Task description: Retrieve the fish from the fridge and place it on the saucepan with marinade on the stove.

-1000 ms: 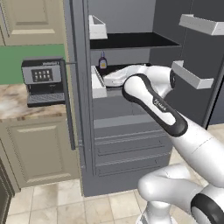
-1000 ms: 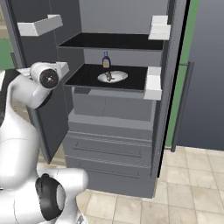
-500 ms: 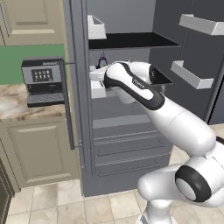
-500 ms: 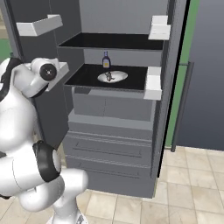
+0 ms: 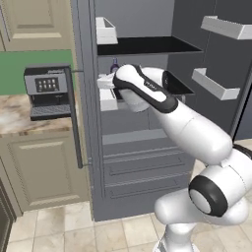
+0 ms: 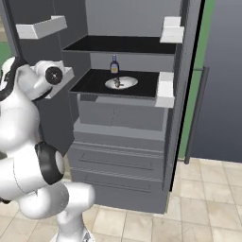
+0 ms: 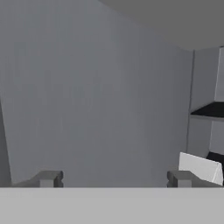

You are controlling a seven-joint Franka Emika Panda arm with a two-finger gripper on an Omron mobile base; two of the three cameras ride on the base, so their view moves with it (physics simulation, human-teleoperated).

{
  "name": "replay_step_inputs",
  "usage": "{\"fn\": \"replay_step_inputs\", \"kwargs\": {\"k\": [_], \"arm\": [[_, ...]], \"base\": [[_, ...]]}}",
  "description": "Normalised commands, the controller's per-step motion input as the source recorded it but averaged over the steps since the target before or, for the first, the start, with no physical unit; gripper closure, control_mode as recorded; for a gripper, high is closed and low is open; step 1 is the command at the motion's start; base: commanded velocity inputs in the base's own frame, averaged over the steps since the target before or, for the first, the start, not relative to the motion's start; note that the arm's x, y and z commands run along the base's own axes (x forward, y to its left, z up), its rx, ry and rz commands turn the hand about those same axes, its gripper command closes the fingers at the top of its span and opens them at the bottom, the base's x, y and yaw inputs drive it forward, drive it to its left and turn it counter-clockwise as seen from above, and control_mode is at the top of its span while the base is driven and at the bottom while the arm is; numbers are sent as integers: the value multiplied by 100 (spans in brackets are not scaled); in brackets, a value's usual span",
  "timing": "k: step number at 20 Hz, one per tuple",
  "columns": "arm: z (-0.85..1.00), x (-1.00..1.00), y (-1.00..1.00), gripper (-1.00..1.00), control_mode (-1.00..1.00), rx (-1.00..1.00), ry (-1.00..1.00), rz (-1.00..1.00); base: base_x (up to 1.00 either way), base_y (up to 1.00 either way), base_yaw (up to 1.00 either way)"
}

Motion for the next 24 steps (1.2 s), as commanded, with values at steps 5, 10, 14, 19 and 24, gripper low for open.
{"fn": "replay_step_inputs", "kwargs": {"k": [5,10,14,19,24], "arm": [[-5,22,53,-100,-100,0,-1,0],[11,-46,-23,-100,-100,0,-6,-8],[13,-65,-58,-100,-100,0,-5,-14],[31,-61,-80,-100,-100,0,-1,-18],[49,-19,-67,-100,-100,-15,19,-29]], "base": [[0,0,0],[0,0,0],[0,0,0],[0,0,0],[0,0,0]]}}
